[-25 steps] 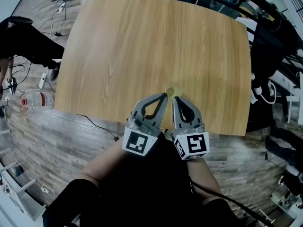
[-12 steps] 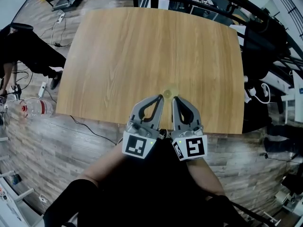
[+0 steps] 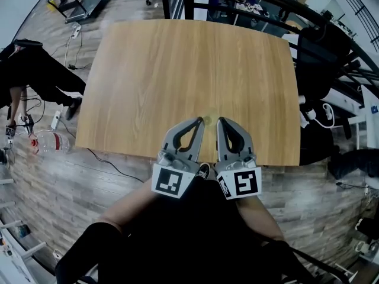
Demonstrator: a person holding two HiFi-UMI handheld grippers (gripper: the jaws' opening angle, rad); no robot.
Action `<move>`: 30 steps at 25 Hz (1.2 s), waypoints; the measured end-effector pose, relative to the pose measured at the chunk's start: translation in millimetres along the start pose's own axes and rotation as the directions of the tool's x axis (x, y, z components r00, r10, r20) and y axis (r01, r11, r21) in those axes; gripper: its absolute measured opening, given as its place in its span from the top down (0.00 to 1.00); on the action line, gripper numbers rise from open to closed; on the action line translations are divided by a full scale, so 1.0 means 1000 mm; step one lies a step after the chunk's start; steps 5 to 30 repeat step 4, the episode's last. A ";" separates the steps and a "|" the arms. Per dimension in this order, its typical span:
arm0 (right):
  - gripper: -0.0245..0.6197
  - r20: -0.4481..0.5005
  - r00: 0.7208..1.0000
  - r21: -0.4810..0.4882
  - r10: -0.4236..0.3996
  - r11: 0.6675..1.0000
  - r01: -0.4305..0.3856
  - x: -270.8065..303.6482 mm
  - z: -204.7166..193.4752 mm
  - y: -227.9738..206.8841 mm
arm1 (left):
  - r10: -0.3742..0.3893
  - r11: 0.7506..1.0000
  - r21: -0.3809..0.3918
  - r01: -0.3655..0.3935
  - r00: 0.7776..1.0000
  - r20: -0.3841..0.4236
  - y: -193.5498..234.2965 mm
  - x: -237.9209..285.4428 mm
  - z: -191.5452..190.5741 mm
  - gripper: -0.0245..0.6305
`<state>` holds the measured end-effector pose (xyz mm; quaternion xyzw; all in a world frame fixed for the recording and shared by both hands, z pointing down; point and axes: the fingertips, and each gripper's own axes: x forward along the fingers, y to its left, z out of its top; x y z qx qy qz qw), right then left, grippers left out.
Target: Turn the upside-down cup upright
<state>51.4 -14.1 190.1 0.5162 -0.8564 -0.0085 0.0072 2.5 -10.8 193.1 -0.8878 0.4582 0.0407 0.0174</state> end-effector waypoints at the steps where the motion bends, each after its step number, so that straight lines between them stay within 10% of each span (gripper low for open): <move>1: 0.94 0.000 1.000 0.002 0.000 1.000 0.000 -0.001 0.003 -0.001 | 0.000 1.000 -0.002 0.000 1.000 0.000 -0.001 0.001 0.003 0.95; 30: 0.94 -0.001 1.000 0.011 0.002 1.000 -0.002 -0.004 0.010 -0.004 | 0.002 1.000 -0.009 -0.002 1.000 -0.003 -0.004 0.003 0.013 0.95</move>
